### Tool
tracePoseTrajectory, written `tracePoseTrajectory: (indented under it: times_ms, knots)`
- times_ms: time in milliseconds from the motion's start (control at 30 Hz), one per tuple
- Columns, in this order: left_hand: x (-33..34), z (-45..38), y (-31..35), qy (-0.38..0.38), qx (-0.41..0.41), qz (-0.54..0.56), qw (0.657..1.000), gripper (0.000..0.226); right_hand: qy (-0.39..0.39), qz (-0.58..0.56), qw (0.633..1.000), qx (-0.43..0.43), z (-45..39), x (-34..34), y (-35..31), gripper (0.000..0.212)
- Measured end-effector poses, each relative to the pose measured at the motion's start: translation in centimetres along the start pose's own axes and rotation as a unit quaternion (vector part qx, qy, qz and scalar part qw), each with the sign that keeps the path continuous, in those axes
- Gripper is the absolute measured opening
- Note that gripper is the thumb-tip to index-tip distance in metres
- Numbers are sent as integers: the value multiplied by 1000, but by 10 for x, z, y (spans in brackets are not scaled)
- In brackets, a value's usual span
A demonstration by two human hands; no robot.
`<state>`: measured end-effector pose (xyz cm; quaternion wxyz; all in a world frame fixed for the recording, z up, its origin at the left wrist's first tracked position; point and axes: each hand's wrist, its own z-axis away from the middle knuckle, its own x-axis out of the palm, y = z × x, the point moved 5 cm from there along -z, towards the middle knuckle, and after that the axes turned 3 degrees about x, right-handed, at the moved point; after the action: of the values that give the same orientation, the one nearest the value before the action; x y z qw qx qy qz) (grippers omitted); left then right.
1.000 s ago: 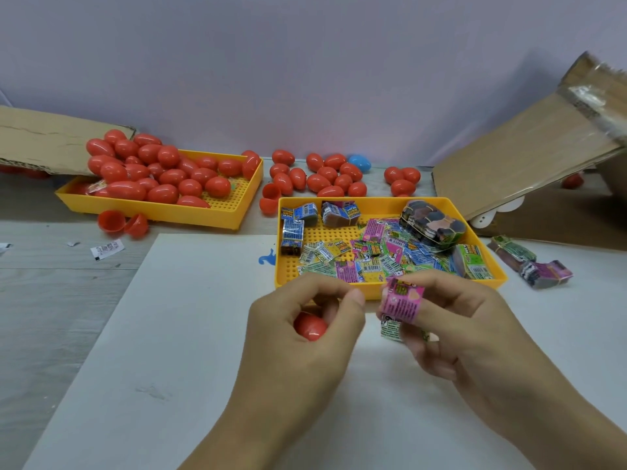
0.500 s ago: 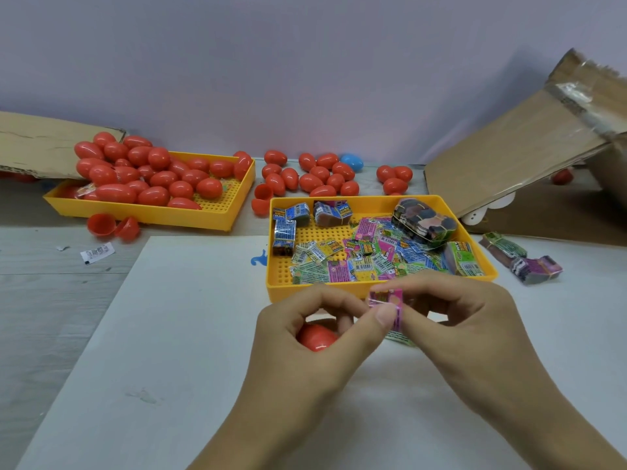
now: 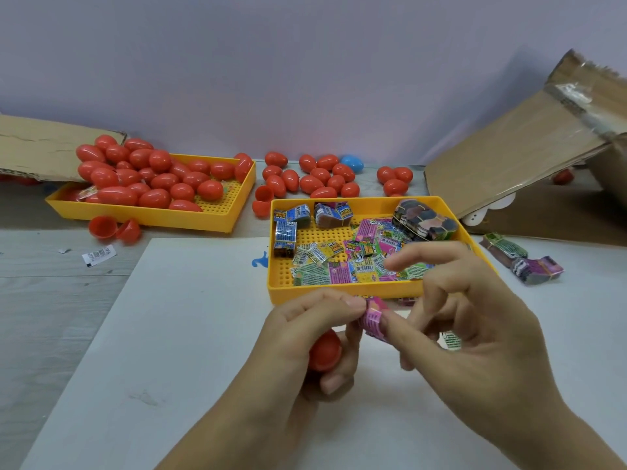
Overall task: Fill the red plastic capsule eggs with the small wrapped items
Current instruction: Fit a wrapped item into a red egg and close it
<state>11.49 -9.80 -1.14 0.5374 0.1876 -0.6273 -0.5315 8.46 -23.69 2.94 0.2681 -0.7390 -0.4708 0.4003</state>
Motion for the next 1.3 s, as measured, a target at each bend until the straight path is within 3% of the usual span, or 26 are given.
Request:
tracePoseTrajectory:
  times_ms: [67,233,367,500,633,733,900,967,1133,1300]
  knots:
    - [0,1,0,-7,-10,15,1000,23,-9,46,998,-37,0,-2,-3,22]
    - [-1,-1,1,3,11,11,1000,21,-20,98,995,-17,-2,-1,0,24]
    - [-3,-2,5,33,64,-44,996,16,-53,41,997,33,0,1,4,12]
    - [-6,-2,5,66,93,-115,987,15,-61,26,997,49,0,5,5,23]
    - [-12,-2,9,65,75,-2,995,28,-37,12,998,48,-3,3,7,13]
    - [-15,-7,10,68,89,60,992,18,-45,29,998,37,-2,3,7,19]
    - [-15,-7,9,85,160,-66,981,8,-47,55,997,29,-1,5,9,20]
    - [-15,-3,12,83,187,-92,974,22,-34,48,998,30,-2,3,9,20]
    - [-15,-2,18,90,201,-74,973,31,-21,42,999,20,-2,1,6,17]
    - [-15,-3,16,84,158,12,984,7,-16,51,999,7,-3,1,4,16]
